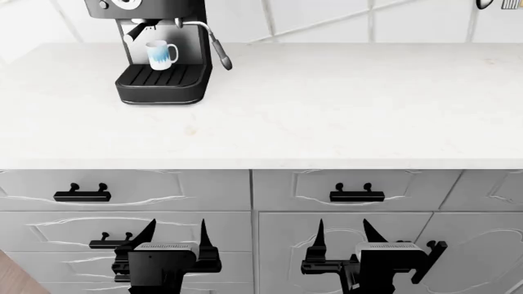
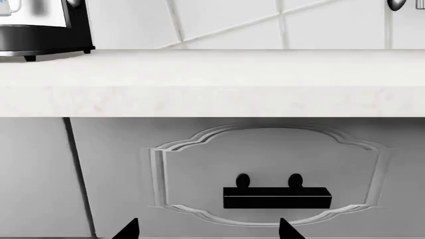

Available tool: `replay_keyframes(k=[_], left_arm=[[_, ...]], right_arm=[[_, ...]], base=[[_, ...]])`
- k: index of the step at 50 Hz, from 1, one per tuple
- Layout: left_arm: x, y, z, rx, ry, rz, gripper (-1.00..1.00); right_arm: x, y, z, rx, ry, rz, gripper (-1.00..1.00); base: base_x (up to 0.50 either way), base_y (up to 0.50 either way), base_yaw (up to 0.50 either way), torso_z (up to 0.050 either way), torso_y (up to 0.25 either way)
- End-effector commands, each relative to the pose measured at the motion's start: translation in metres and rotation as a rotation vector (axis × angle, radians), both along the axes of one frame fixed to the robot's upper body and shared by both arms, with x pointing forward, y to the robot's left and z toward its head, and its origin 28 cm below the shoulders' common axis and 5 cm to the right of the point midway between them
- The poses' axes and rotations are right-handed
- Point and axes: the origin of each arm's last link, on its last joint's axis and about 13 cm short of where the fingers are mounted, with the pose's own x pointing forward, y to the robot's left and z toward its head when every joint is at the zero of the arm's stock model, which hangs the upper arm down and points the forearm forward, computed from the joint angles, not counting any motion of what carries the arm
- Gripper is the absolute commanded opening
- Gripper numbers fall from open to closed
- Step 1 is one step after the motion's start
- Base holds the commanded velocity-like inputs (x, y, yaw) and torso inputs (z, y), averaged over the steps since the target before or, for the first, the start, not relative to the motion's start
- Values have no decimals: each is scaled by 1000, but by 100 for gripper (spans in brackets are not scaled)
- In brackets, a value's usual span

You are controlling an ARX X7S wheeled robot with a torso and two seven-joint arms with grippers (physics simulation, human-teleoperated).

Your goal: Press the button on the coffee machine to serve coffee.

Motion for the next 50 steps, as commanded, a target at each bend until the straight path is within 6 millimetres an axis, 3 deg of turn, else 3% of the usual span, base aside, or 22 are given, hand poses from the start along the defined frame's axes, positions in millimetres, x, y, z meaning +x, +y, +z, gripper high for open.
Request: replay_keyframes(k=[1,22,50], left_arm=[[0,1,0,-1,1,5,100],[-2,5,0,-3,-7,4,100],[1,-4,1,12,-6,-7,100]], right_arm=[[0,0,1,-9,-6,-7,100],[-1,-1,1,-25,2,-6,100],[-1,-1,1,-36,7,-15,100]], base=[[0,0,0,0,0],[0,6,0,0,0],[6,494,0,0,0]])
